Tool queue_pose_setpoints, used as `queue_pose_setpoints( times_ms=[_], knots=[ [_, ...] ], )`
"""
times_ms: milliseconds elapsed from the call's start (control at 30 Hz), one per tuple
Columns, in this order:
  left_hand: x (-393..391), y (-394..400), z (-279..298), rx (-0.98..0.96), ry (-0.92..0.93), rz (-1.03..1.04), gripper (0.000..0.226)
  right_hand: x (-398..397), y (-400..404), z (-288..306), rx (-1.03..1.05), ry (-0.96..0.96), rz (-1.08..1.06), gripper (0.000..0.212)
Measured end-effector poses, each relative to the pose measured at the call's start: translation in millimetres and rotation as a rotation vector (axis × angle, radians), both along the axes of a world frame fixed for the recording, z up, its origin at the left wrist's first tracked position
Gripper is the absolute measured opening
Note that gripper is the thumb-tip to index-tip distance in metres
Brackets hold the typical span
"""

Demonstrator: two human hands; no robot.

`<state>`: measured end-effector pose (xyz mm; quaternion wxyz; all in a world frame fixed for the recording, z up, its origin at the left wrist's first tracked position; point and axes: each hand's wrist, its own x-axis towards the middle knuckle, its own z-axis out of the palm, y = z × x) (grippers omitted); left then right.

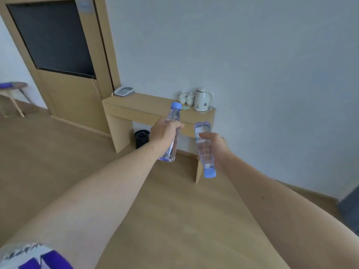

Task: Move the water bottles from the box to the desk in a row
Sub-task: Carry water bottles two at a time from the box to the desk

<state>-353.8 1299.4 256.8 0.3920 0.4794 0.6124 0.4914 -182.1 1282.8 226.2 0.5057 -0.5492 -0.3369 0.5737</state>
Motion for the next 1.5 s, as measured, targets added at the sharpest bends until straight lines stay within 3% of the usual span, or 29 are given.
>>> queue_pose_setpoints(
  times_ms=[100,233,300,567,667,867,1167,1500],
  knots=[
    [-4,34,3,-0.016,0.012,0.026,0.035,-5,46,0,0.007,0.030,0.029,0.035],
    [-21,91,1,-0.049,0.015,0.083,0.034,-22,115,-4,-0.010,0.049,0.108,0.066],
    [-30,123,0,-0.047,0.015,0.105,0.032,-30,149,-7,-0.028,0.043,0.114,0.070],
    [-73,273,-19,-0.016,0.005,0.072,0.032,-74,296,-20,0.018,-0.010,0.084,0.047],
    [-97,348,-13,0.014,0.011,0.043,0.030,-95,367,-9,0.026,-0.026,0.072,0.048],
    [-134,488,9,0.009,0.043,0.004,0.026,-127,488,10,-0.006,-0.011,0.031,0.025],
    [-140,645,-19,-0.069,0.034,-0.063,0.028,-135,641,-15,-0.101,-0.045,0.019,0.046],
    [-120,835,-47,-0.146,0.003,-0.004,0.043,-103,836,-42,-0.074,0.002,0.147,0.038]
  ],
)
